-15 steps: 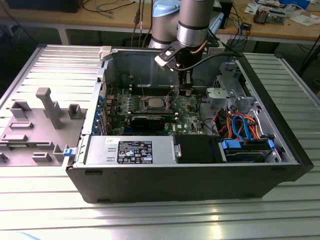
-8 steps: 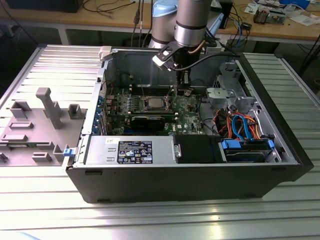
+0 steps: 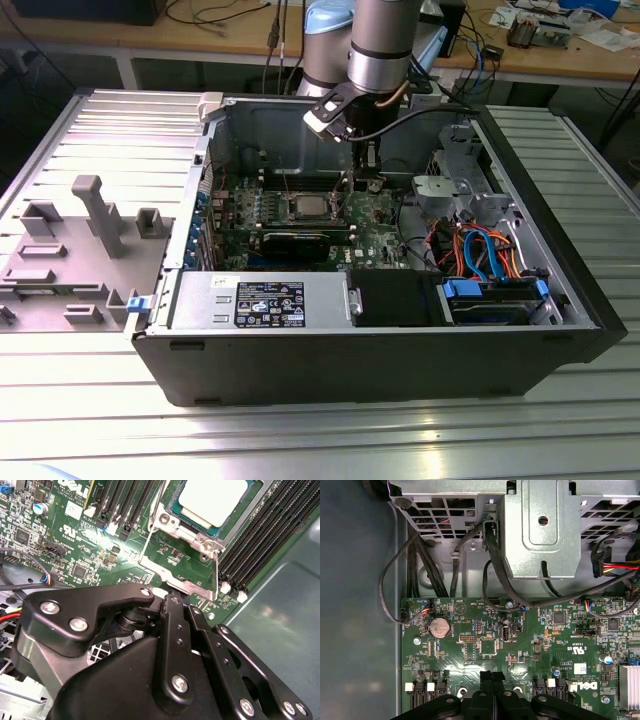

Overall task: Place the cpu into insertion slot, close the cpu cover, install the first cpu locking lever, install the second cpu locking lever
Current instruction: 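Close the cpu cover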

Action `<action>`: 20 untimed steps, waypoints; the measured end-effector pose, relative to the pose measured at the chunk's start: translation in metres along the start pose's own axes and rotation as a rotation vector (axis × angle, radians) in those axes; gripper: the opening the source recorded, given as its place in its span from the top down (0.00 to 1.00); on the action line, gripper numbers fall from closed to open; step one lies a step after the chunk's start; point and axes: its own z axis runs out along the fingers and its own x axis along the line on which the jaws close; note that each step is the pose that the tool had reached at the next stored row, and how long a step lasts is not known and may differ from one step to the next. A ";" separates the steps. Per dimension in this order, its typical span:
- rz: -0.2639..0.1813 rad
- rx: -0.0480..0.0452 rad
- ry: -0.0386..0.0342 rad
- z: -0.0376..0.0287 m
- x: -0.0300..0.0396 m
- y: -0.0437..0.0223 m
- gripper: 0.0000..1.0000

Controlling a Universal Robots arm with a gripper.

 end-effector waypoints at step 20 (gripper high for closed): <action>0.000 0.0007 0.0000 -0.0074 -0.0002 -0.0017 0.89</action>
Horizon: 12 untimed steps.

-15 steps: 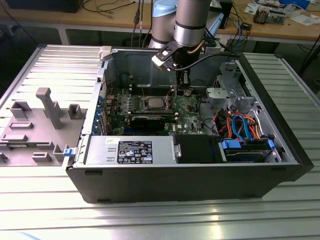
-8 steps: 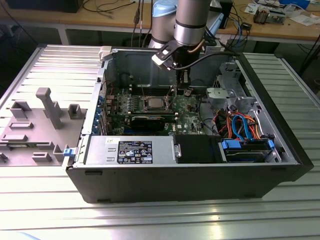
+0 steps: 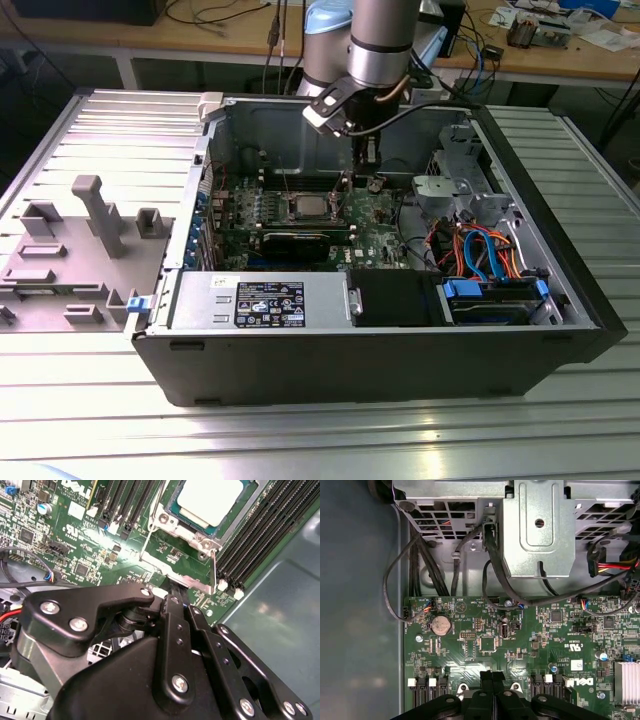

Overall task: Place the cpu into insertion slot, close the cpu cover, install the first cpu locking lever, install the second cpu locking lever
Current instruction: 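Close the cpu cover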

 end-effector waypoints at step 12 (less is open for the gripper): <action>0.000 0.0000 0.0000 -0.0001 0.0000 -0.0028 0.89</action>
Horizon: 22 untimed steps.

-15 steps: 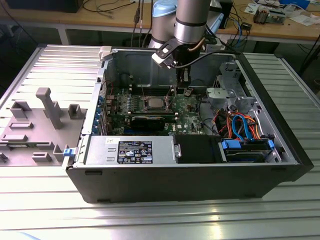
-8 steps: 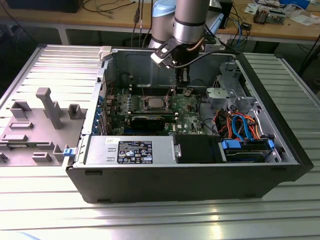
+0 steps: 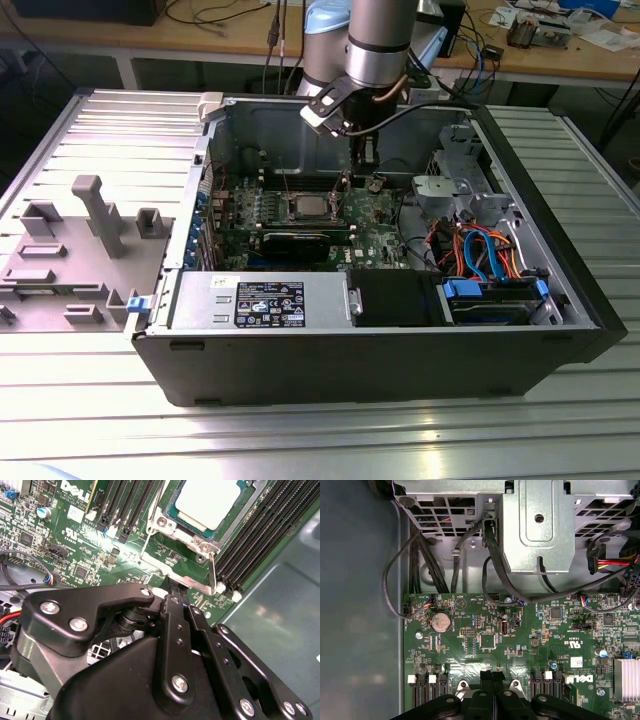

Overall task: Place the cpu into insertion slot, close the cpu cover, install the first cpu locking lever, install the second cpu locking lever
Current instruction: 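Close the cpu cover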

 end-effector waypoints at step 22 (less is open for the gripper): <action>0.000 0.0000 0.0000 -0.0001 -0.0001 -0.0069 0.89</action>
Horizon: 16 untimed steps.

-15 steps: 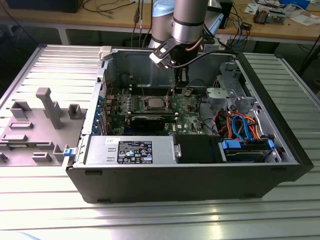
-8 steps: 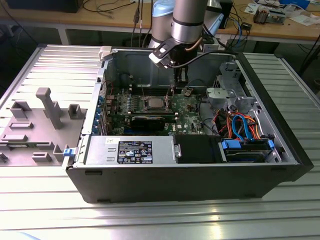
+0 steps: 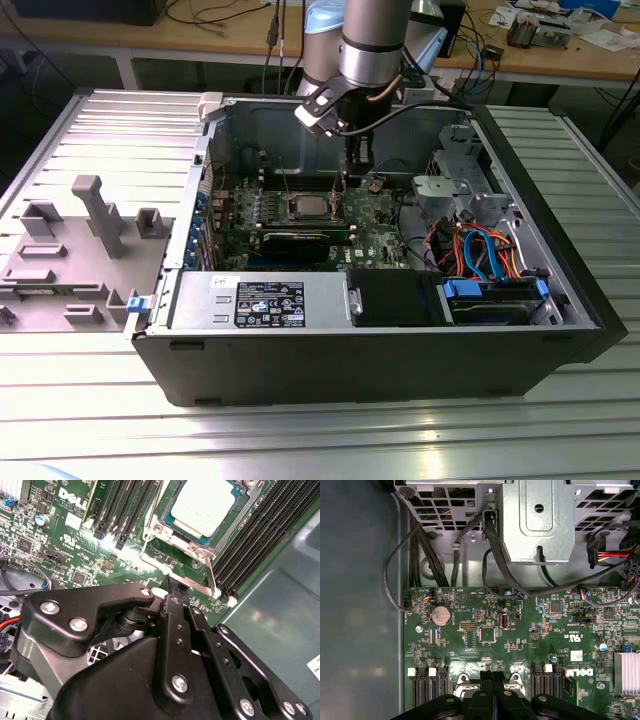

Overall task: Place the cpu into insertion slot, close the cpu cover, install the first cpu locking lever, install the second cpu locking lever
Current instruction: 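Close the cpu cover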

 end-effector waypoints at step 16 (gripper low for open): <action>0.000 0.0000 0.0000 0.0000 0.0000 -0.0039 0.89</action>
